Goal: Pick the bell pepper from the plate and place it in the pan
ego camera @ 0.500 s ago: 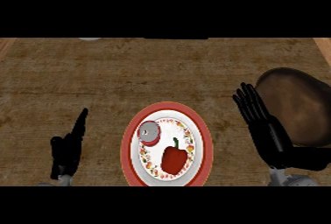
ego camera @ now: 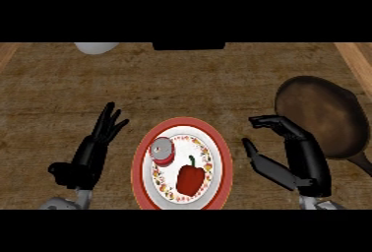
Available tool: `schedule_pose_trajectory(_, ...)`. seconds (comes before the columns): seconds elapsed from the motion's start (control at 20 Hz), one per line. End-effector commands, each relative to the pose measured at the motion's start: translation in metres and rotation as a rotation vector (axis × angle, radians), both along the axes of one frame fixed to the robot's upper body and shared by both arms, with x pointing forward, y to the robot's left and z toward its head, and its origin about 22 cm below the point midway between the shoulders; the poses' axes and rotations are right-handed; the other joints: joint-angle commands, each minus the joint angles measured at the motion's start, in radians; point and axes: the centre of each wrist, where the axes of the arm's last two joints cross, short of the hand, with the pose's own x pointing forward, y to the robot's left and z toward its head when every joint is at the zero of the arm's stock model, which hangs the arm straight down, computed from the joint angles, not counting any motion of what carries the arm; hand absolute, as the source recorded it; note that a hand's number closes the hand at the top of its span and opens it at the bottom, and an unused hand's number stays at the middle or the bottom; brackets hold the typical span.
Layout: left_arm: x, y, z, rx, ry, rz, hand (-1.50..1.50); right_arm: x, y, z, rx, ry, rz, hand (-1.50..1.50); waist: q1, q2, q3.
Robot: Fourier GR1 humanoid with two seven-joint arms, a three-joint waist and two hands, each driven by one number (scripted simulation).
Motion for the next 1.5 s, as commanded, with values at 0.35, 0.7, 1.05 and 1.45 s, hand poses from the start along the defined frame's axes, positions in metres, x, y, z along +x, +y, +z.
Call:
schedule_pose_trajectory(0.35, -0.002, -0.006, 0.007, -0.032, -0.070, -0.043, 0.00, -0.086, -0.001, 0.027, -0.368, -0.006, -0.101, -1.50, 0.021, 0.008, 0.002)
schedule_pose_trajectory(0.7, -0.001, -0.016, 0.007, -0.025, -0.067, -0.078, 0.00, -0.072, 0.021, 0.060, -0.597, 0.128, 0.013, -1.50, 0.041, 0.011, 0.002)
schedule_pose_trajectory(1.05, 0.010, -0.015, 0.004, -0.027, -0.069, -0.073, 0.00, -0.033, 0.063, 0.064, -0.864, 0.323, 0.138, -1.50, 0.052, 0.015, 0.001)
schedule_pose_trajectory(1.45, 0.000, -0.021, 0.009, -0.040, -0.052, -0.073, 0.00, -0.014, 0.126, 0.040, -1.126, 0.461, 0.249, -1.50, 0.044, 0.011, 0.003)
